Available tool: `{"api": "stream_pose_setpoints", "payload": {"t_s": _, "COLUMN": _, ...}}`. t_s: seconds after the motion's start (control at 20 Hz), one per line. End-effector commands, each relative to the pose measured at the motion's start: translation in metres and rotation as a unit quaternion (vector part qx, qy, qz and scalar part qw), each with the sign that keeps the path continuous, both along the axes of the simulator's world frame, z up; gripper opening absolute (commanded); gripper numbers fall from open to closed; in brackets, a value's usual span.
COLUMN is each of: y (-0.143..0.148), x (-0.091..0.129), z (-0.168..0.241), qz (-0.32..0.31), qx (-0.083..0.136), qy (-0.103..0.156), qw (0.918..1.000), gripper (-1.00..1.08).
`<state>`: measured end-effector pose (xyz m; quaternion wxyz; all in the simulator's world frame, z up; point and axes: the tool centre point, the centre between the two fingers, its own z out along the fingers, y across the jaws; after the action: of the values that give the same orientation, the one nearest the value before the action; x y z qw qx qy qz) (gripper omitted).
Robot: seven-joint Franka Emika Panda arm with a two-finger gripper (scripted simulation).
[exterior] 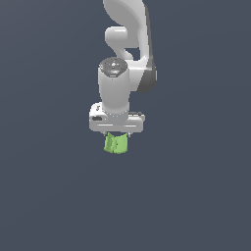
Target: Pick up the object and move it to a goal position.
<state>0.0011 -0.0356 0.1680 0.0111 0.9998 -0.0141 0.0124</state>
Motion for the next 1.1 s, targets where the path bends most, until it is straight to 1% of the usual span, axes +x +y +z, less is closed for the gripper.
{"api": "stream_pose_setpoints", "payload": {"t_s": 0.0, "y": 0.0, "x": 0.0, "z": 0.0, "qz": 0.0, "qx": 0.0, "qy": 0.0, "qw": 1.0, "gripper": 0.28}}
{"api": "stream_pose_setpoints", "payload": {"t_s": 0.3, "y": -0.01, "x": 0.005, "z": 0.009, "qz": -0.006, "qx": 0.001, "qy": -0.012, "qw": 0.9999, "gripper": 0.28}}
{"api": "stream_pose_setpoints", "payload": {"t_s": 0.55, "y": -0.011, "x": 0.006, "z": 0.008, "qz": -0.005, "qx": 0.002, "qy": -0.009, "qw": 0.9999, "gripper": 0.28}}
{"api": "stream_pose_setpoints", "payload": {"t_s": 0.8, "y": -0.013, "x": 0.009, "z": 0.004, "qz": -0.002, "qx": 0.006, "qy": 0.004, "qw": 1.0, "gripper": 0.28}}
{"api": "stream_pose_setpoints", "payload": {"t_s": 1.05, "y": -0.018, "x": 0.016, "z": -0.005, "qz": 0.003, "qx": 0.013, "qy": 0.026, "qw": 0.9996, "gripper": 0.28}}
